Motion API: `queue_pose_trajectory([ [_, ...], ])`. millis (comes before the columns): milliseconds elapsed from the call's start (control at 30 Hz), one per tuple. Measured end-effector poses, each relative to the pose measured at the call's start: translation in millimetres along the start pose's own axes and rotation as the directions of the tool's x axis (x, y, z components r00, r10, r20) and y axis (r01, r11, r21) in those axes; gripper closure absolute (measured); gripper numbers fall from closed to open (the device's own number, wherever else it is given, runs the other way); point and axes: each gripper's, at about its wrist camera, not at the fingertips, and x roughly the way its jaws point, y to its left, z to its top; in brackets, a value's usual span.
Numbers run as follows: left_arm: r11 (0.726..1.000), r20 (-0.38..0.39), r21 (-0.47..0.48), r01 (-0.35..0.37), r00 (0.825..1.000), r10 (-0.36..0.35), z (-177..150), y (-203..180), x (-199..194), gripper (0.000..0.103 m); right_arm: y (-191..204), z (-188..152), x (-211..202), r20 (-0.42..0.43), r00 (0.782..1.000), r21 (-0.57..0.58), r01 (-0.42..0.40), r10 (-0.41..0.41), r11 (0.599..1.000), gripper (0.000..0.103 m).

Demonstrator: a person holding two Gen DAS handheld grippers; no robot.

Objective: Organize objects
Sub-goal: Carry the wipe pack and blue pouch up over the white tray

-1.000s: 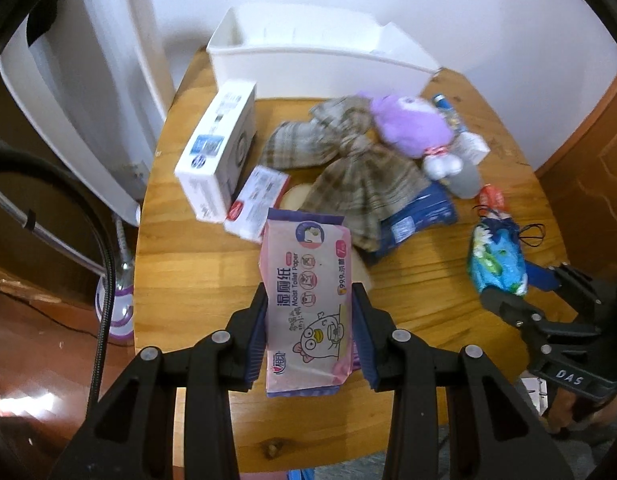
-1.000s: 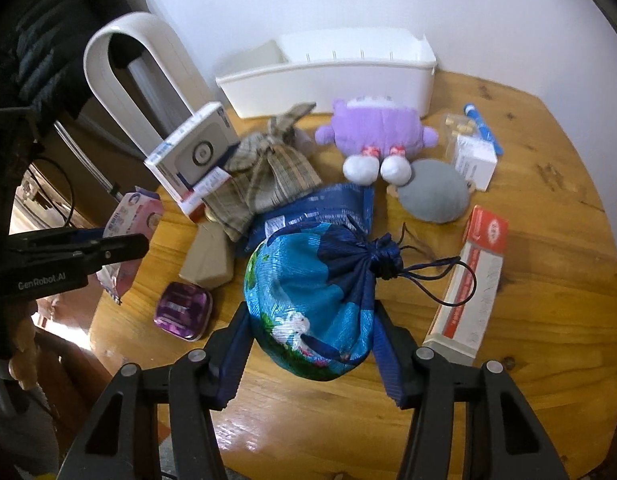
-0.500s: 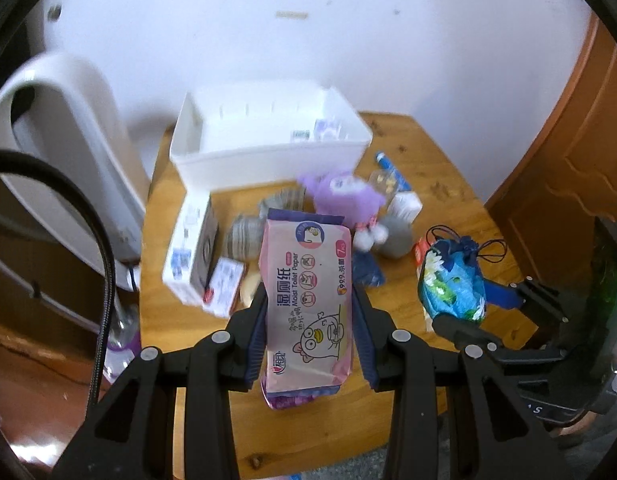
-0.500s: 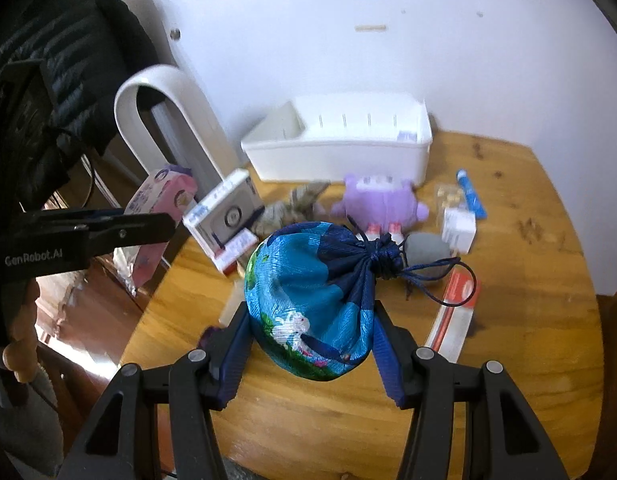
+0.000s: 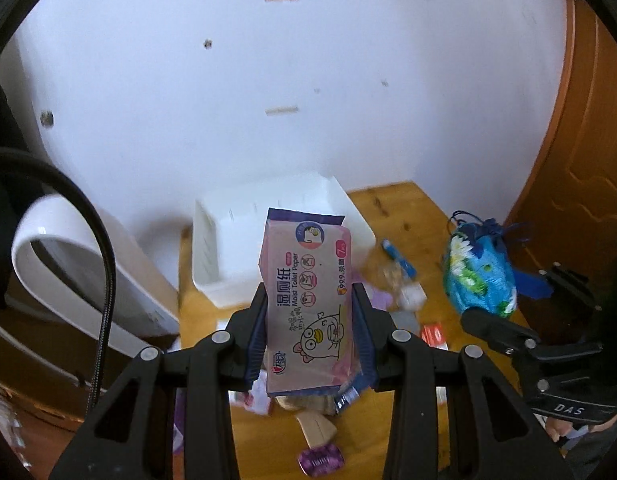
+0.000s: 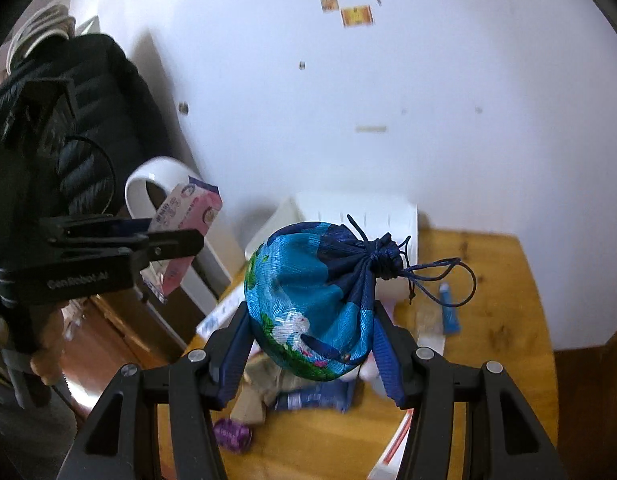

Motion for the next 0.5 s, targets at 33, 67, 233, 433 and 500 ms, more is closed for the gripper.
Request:
queue_pose_trajectory([
  [33,1.0,0.005,-0.001,-0.004,1.0,0.004,6.2,2.3,0.9,0.062,0.0,9.4,1.2,0.012,1.0,-0.009,0.008,-0.008,1.0,0.046],
  [67,1.0,0.009,-0.001,-0.005,1.0,0.005,11.6,3.9,1.9,0.062,0.7,14.2,2.0,0.02,1.0,-0.016,0.015,-0.014,1.0,0.046],
  [233,1.0,0.011,-0.015,-0.022,1.0,0.022,41.1,15.8,18.5,0.062,-3.0,46.3,18.4,0.035,0.999,-0.028,0.037,-0.036,0.999,0.046],
  [433,0.998,-0.021,-0.061,-0.036,0.999,0.035,70.8,31.4,52.9,0.061,-14.7,76.5,51.9,0.028,0.997,-0.02,0.073,-0.072,0.997,0.046],
  [500,0.996,-0.031,-0.067,-0.054,0.998,0.052,78.2,35.1,65.7,0.062,-20.1,85.2,65.8,0.019,0.996,-0.012,0.083,-0.083,0.996,0.046],
])
